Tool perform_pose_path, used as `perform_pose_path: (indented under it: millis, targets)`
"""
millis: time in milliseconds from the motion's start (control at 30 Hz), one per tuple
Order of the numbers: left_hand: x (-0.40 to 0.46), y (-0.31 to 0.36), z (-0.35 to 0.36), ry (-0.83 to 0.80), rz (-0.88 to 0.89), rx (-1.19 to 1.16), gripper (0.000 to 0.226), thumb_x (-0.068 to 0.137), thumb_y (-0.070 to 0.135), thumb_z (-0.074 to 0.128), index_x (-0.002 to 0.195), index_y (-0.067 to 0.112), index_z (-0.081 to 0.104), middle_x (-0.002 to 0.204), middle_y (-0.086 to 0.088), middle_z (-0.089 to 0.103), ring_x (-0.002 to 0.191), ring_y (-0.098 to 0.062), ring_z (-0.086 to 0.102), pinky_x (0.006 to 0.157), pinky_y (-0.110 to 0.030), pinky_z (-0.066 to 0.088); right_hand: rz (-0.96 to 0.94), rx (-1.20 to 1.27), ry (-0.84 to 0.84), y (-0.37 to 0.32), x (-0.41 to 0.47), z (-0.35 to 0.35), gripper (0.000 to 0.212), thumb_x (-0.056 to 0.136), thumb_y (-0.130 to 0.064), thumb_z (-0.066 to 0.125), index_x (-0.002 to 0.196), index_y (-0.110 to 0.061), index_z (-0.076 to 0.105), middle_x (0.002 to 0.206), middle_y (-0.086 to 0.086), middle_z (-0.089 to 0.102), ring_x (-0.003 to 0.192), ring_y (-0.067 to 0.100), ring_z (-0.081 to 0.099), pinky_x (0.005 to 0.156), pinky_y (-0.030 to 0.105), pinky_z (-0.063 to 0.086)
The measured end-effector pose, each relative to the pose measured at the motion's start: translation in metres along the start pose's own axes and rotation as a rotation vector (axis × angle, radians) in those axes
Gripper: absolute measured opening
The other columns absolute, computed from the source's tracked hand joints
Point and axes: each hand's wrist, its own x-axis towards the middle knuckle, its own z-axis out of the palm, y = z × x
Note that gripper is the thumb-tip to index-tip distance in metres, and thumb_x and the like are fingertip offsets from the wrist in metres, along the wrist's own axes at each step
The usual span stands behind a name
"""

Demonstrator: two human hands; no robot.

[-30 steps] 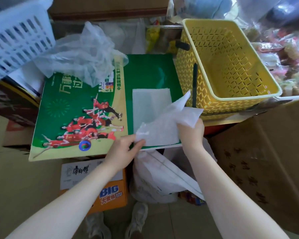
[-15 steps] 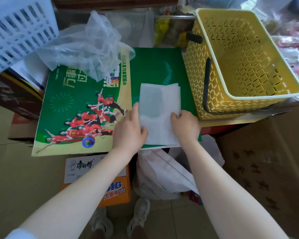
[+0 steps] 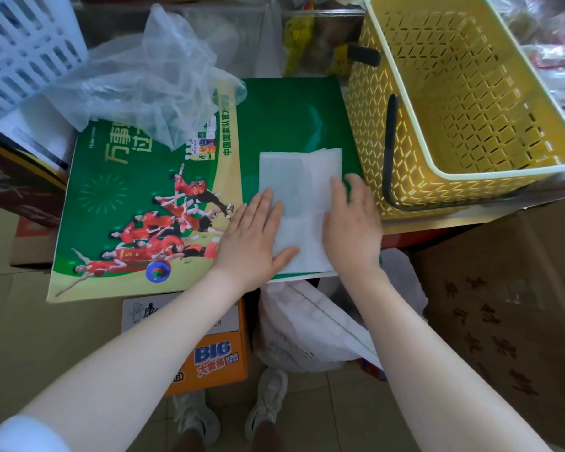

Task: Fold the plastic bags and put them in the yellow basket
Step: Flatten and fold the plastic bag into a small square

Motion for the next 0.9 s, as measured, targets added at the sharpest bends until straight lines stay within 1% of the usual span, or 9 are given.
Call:
perform_pose_path:
  millis: [67, 100, 233, 300, 400, 500, 667, 767, 900]
  targets:
    - [-0.001, -0.001, -0.001, -0.007, -0.004, 0.005, 0.090, 0.076, 0.063, -0.002, 0.148, 0.009, 0.003, 0.156, -0.011, -0.005, 0.143, -0.021, -0.006, 0.111, -0.030, -0.012, -0.244, 0.036, 0.015, 0.002, -0.004, 0.010, 0.042, 0.080, -0.005, 0.040, 0.119, 0.002, 0.055, 0.135, 0.022, 0.048, 0.122, 0.037, 0.048, 0.095, 0.043, 0.046]
    - [-0.001, -0.001, -0.001, -0.010, -0.002, 0.007, 0.090, 0.075, 0.063, -0.001, 0.147, 0.008, 0.001, 0.156, -0.011, -0.006, 0.143, -0.021, -0.007, 0.111, -0.030, -0.012, -0.284, 0.081, -0.075, 0.002, -0.003, 0.013, 0.046, 0.081, -0.004, 0.036, 0.123, 0.004, 0.053, 0.140, 0.023, 0.043, 0.128, 0.037, 0.044, 0.101, 0.044, 0.040]
    - [0.000, -0.004, 0.000, -0.017, -0.009, 0.003, 0.101, 0.069, 0.071, 0.003, 0.147, 0.006, -0.004, 0.155, -0.011, -0.011, 0.143, -0.020, -0.009, 0.110, -0.029, -0.015, -0.207, 0.166, -0.415, 0.003, 0.016, 0.013, 0.062, 0.087, 0.001, 0.039, 0.146, 0.001, 0.020, 0.156, 0.015, 0.014, 0.145, 0.026, 0.013, 0.117, 0.034, 0.012]
    - [0.000, -0.004, 0.000, -0.030, -0.021, -0.005, 0.108, 0.065, 0.076, 0.007, 0.147, 0.006, -0.005, 0.155, -0.011, -0.012, 0.143, -0.020, -0.011, 0.111, -0.030, -0.015, -0.140, 0.153, -0.415, 0.002, 0.026, 0.014, 0.061, 0.089, -0.006, 0.039, 0.146, -0.002, 0.020, 0.156, 0.014, 0.013, 0.145, 0.024, 0.012, 0.116, 0.034, 0.014]
    - [0.000, -0.004, 0.000, -0.028, -0.028, 0.004, 0.114, 0.062, 0.082, 0.012, 0.146, 0.007, -0.007, 0.155, -0.010, -0.014, 0.142, -0.020, -0.012, 0.112, -0.032, -0.012, -0.028, 0.082, -0.400, -0.004, 0.035, 0.019, 0.068, 0.095, -0.035, 0.037, 0.149, -0.003, 0.010, 0.158, 0.013, 0.007, 0.145, 0.023, 0.008, 0.116, 0.035, 0.010]
    - [0.000, -0.006, -0.001, -0.035, -0.031, -0.013, 0.114, 0.069, 0.083, 0.029, 0.146, 0.008, -0.009, 0.154, -0.009, -0.017, 0.142, -0.018, -0.015, 0.114, -0.033, -0.012, 0.036, 0.036, -0.416, -0.008, 0.045, 0.029, 0.072, 0.096, -0.050, 0.025, 0.149, -0.008, 0.002, 0.158, 0.008, 0.001, 0.146, 0.021, 0.001, 0.116, 0.038, 0.003]
    - [0.000, -0.007, -0.003, -0.045, -0.025, -0.020, 0.115, 0.070, 0.081, 0.036, 0.147, 0.009, -0.008, 0.154, -0.009, -0.018, 0.142, -0.020, -0.015, 0.115, -0.034, -0.010, 0.063, -0.006, -0.451, -0.005, 0.068, 0.035, 0.070, 0.097, -0.050, 0.018, 0.149, -0.008, -0.001, 0.159, 0.007, -0.002, 0.146, 0.021, -0.002, 0.118, 0.040, 0.002]
    - [0.000, -0.007, -0.003, -0.045, -0.031, -0.008, 0.116, 0.069, 0.082, 0.037, 0.147, 0.009, -0.007, 0.154, -0.011, -0.017, 0.142, -0.023, -0.015, 0.116, -0.036, -0.008, 0.002, 0.008, -0.309, -0.005, 0.058, 0.027, 0.070, 0.098, -0.046, 0.023, 0.149, -0.004, 0.001, 0.158, 0.011, -0.001, 0.145, 0.023, -0.002, 0.117, 0.040, 0.000]
    - [0.000, -0.005, -0.002, -0.066, -0.041, -0.008, 0.117, 0.068, 0.083, 0.036, 0.147, 0.009, -0.007, 0.154, -0.010, -0.018, 0.142, -0.022, -0.016, 0.116, -0.037, -0.008, -0.221, 0.051, -0.212, 0.005, 0.007, 0.013, 0.063, 0.093, -0.036, 0.028, 0.144, 0.001, 0.024, 0.154, 0.016, 0.021, 0.143, 0.029, 0.020, 0.115, 0.041, 0.009]
